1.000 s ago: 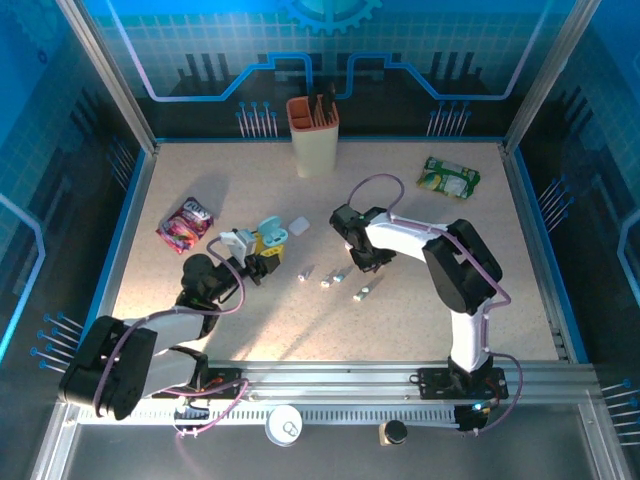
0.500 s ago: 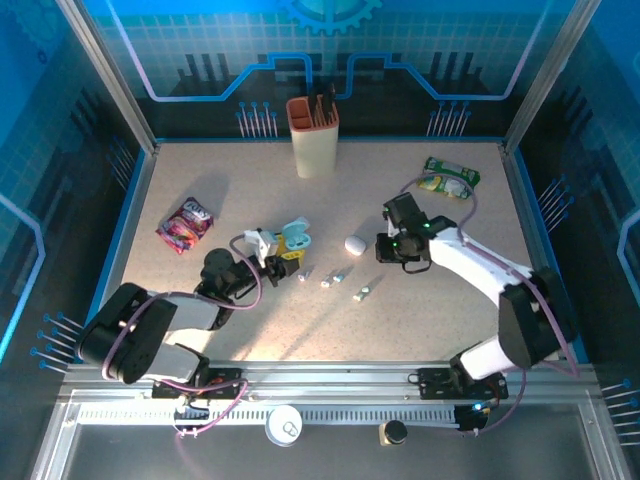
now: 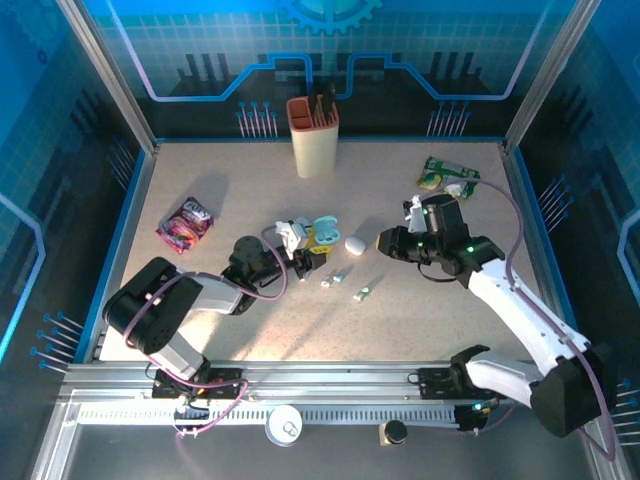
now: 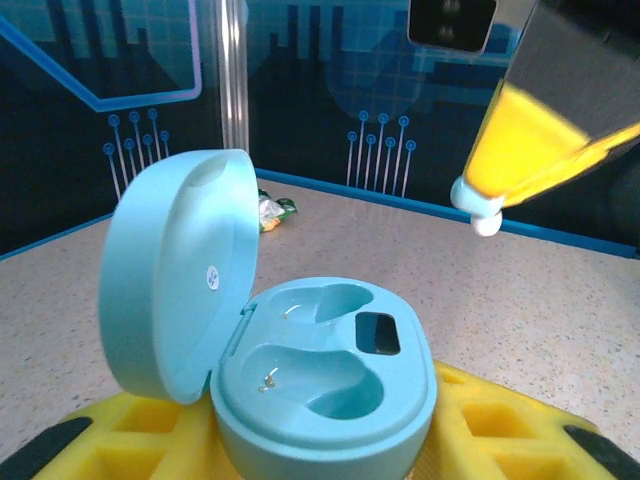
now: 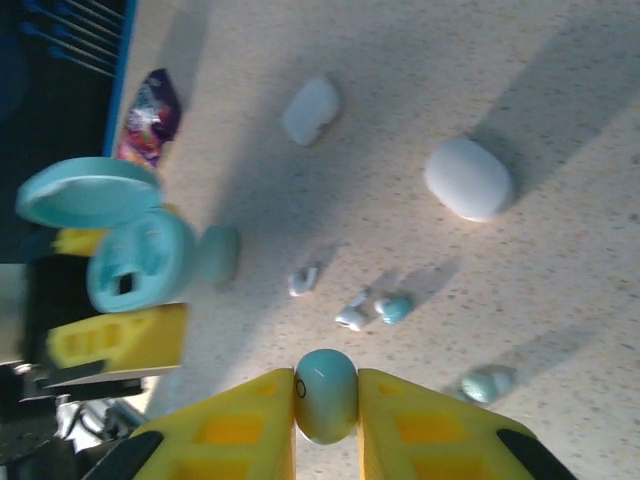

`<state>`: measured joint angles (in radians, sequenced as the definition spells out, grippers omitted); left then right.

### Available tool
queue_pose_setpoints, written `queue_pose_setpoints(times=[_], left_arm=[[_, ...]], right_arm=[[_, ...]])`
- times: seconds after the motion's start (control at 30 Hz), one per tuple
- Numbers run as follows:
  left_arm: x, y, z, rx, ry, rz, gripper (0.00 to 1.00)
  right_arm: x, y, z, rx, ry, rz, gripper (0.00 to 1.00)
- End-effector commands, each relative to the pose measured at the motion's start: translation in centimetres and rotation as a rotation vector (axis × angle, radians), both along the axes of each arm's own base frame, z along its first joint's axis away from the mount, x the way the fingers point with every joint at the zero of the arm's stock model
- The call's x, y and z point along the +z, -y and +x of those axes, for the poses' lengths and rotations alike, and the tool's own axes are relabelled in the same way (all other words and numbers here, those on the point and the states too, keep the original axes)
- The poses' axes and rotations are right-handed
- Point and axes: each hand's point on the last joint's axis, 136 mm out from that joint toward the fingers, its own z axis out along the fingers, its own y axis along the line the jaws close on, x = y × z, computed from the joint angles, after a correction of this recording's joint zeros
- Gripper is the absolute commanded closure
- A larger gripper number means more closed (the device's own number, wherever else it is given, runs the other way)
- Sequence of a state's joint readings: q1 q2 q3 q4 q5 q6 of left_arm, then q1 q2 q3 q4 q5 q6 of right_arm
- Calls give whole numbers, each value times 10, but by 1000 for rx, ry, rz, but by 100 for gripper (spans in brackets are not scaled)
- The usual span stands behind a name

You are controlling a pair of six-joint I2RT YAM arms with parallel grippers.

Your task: Insert the wireless bluetooth earbuds into the charging case

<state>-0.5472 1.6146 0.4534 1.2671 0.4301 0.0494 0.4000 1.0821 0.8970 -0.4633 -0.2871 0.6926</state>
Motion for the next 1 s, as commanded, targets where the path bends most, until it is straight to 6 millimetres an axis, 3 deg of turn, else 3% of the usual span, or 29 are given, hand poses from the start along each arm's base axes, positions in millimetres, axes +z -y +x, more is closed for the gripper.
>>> queue_pose_setpoints(times=[0.0, 0.27, 0.5, 0.97], left_arm=[[13, 13, -1, -26, 81, -6, 60], [12, 29, -9, -60, 115, 3, 60], [10, 35, -15, -74, 125, 7, 60], [10, 40, -14, -60, 131, 10, 60]], right_arm=[[15, -21, -10, 56, 9, 70, 80], [30, -60, -10, 138, 64, 45, 81], [35, -80, -6, 183, 87, 34, 81], [20, -91, -3, 195, 61, 10, 81]])
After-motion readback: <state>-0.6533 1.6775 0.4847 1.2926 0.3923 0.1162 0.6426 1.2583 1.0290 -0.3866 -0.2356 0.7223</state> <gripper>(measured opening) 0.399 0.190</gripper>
